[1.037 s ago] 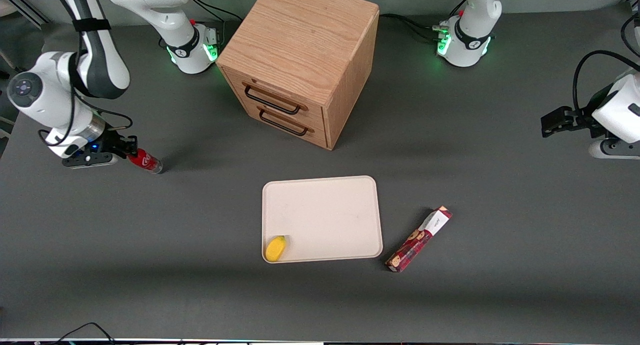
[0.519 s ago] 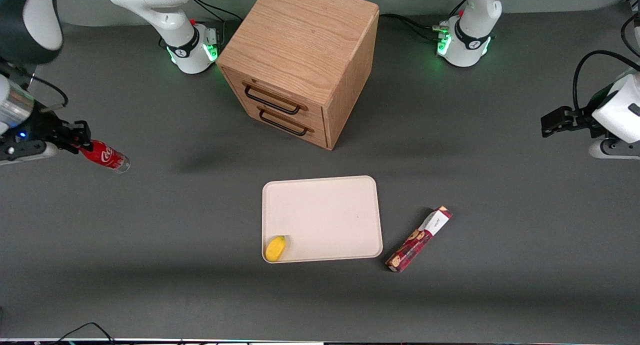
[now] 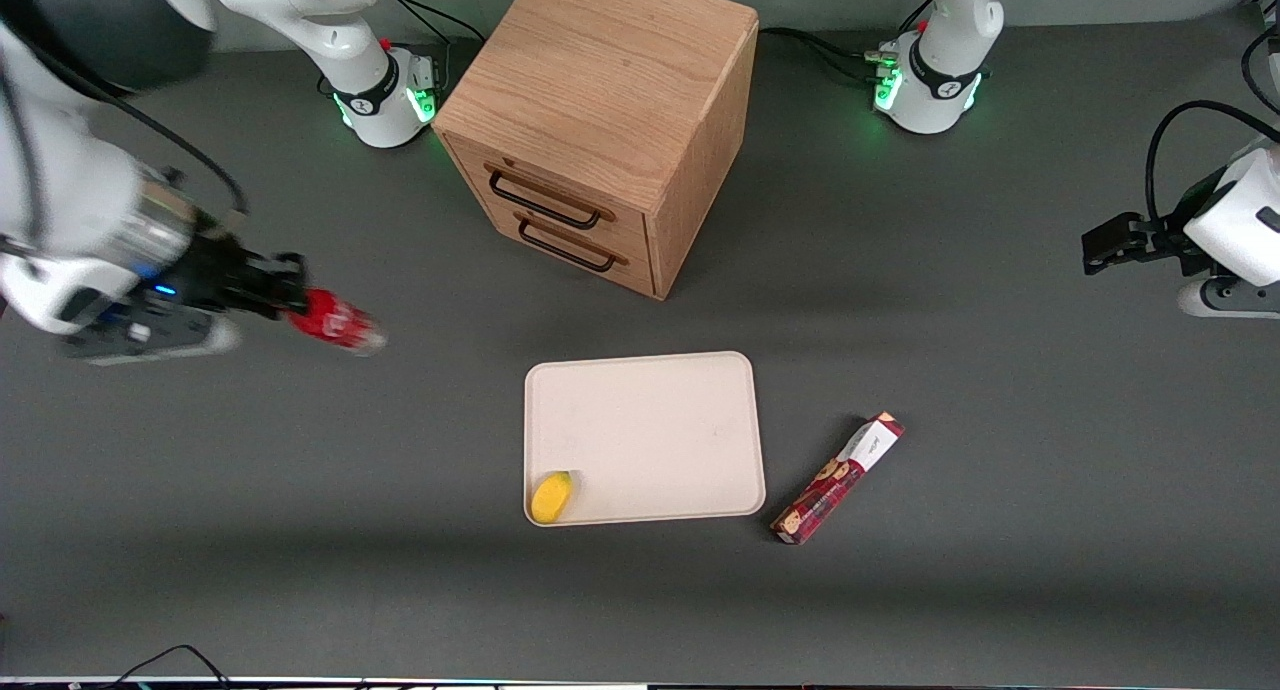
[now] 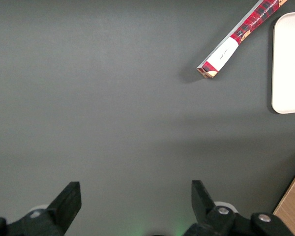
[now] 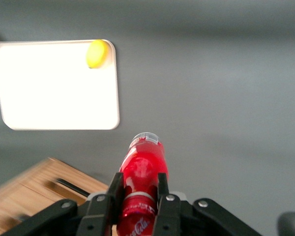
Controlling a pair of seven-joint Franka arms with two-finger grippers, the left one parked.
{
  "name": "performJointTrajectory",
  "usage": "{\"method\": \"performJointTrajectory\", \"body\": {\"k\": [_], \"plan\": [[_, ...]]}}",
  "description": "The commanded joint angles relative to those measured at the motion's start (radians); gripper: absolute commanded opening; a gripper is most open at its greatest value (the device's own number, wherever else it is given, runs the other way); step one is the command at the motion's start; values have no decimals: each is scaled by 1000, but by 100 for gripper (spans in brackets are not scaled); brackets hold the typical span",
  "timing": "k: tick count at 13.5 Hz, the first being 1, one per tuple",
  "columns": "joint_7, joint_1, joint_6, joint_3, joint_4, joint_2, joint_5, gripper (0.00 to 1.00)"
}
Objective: Place coke bottle on tray
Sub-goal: 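Lift the bottle and carry it toward the white tray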
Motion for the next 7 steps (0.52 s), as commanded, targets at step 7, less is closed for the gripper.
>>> {"method": "performJointTrajectory", "body": {"k": [7], "plan": [[708, 46, 319, 358, -61, 372, -453, 2]]}}
